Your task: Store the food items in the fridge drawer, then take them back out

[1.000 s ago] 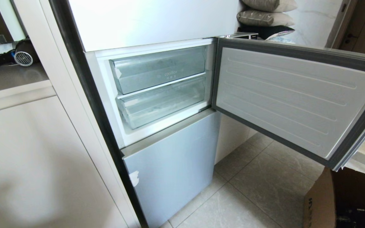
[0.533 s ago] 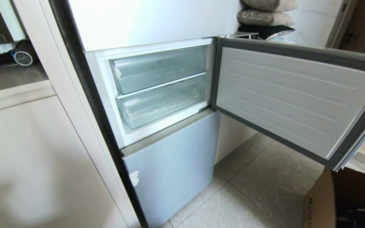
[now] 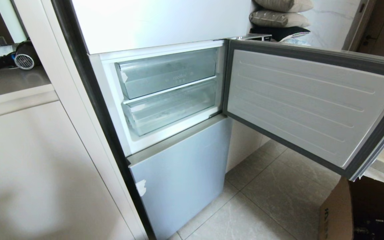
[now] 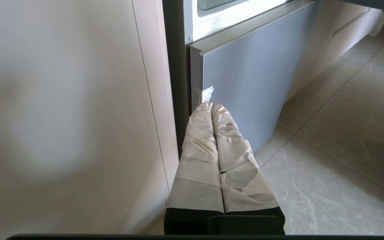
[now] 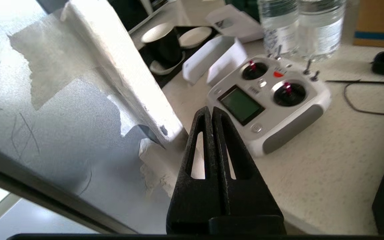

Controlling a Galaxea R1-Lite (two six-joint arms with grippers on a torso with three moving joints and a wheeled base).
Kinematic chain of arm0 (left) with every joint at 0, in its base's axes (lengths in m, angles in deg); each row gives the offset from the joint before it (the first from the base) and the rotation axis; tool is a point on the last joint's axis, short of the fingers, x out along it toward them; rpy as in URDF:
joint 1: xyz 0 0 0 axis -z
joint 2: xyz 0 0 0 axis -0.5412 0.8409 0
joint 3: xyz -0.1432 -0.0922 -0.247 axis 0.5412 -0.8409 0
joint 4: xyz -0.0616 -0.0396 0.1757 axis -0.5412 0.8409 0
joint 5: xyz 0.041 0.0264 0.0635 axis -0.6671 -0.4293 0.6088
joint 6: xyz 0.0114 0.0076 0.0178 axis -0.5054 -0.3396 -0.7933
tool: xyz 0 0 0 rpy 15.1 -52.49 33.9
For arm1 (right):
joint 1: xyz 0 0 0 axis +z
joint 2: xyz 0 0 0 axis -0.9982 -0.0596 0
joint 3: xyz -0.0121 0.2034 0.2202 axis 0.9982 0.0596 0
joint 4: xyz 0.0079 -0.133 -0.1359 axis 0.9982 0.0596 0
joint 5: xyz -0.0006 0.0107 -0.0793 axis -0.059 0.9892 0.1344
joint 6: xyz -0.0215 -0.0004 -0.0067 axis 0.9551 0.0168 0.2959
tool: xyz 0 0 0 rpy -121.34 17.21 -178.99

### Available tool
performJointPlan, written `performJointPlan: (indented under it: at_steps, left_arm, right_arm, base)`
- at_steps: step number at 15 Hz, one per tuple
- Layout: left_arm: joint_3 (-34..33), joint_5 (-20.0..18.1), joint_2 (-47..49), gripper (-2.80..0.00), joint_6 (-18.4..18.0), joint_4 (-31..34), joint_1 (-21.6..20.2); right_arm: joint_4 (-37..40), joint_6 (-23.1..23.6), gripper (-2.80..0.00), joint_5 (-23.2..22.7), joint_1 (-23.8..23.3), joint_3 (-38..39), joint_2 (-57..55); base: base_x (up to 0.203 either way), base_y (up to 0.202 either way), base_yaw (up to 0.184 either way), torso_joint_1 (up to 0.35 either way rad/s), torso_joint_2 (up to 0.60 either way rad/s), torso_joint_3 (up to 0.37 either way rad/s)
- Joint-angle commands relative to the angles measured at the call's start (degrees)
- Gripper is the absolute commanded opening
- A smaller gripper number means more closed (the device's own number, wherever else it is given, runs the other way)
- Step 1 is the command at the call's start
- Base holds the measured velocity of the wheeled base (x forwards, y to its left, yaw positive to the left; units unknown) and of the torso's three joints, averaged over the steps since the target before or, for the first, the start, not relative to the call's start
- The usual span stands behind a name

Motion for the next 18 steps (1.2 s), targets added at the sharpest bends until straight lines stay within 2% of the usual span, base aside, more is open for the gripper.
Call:
performJointPlan:
  at_steps: [1,4,7,10,11,14,18]
  left_arm:
    - [-0.01,-0.01,0.0,-2.8,0.0,0.0,-0.02]
    - [-0.01,-0.01,0.0,-2.8,0.0,0.0,-0.02]
    - [-0.01,-0.01,0.0,-2.8,0.0,0.0,-0.02]
    - [-0.01,-0.01,0.0,-2.8,0.0,0.0,-0.02]
    - [-0.01,-0.01,0.0,-2.8,0.0,0.0,-0.02]
    - [-0.01,-0.01,0.0,-2.8,0.0,0.0,-0.02]
    - [-0.01,-0.01,0.0,-2.8,0.0,0.0,-0.02]
  right_arm:
    - [-0.18,-0.1,-2.8,-1.82,-0.03,2.39,2.63]
    - [-0.09,-0.13,-2.8,-3.66,-0.02,4.36,4.78]
    - [-0.24,-0.12,-2.8,-5.78,0.11,9.68,9.57]
    - [-0.24,-0.07,-2.8,-12.58,1.17,17.29,16.89]
    - [-0.2,-0.04,-2.8,-13.55,2.82,19.59,19.02]
    - [-0.16,0.13,-2.8,-14.07,12.09,25.6,24.49]
    - [0.57,0.12,-2.8,-12.23,24.57,28.79,29.3]
  base:
    - [0.0,0.0,0.0,0.0,0.0,0.0]
    - [0.0,0.0,0.0,0.0,0.0,0.0]
    - [0.0,0.0,0.0,0.0,0.0,0.0]
    - [0.0,0.0,0.0,0.0,0.0,0.0]
    - [0.0,0.0,0.0,0.0,0.0,0.0]
    - [0.0,0.0,0.0,0.0,0.0,0.0]
    - [0.0,0.0,0.0,0.0,0.0,0.0]
